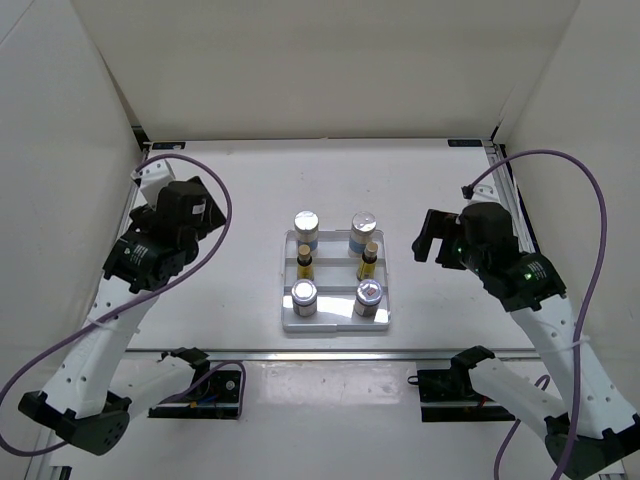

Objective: Organize the condiment bottles

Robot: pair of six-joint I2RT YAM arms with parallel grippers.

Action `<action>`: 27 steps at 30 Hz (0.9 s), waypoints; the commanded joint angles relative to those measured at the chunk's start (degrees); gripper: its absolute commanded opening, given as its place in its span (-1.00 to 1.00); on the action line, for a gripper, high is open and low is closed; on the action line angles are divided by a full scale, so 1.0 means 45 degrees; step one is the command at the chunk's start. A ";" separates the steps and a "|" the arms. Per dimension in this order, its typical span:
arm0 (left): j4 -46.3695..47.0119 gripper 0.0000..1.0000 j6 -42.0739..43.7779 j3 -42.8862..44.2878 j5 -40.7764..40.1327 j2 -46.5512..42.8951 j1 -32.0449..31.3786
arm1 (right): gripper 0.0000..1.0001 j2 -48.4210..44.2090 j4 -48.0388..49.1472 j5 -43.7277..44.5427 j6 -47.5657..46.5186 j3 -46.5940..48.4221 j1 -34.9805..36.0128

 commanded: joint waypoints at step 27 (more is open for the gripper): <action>0.1084 1.00 0.0473 -0.2431 -0.1635 0.0241 0.0054 | 1.00 0.0416 -0.0353 0.0224 0.0349 0.0524 0.0882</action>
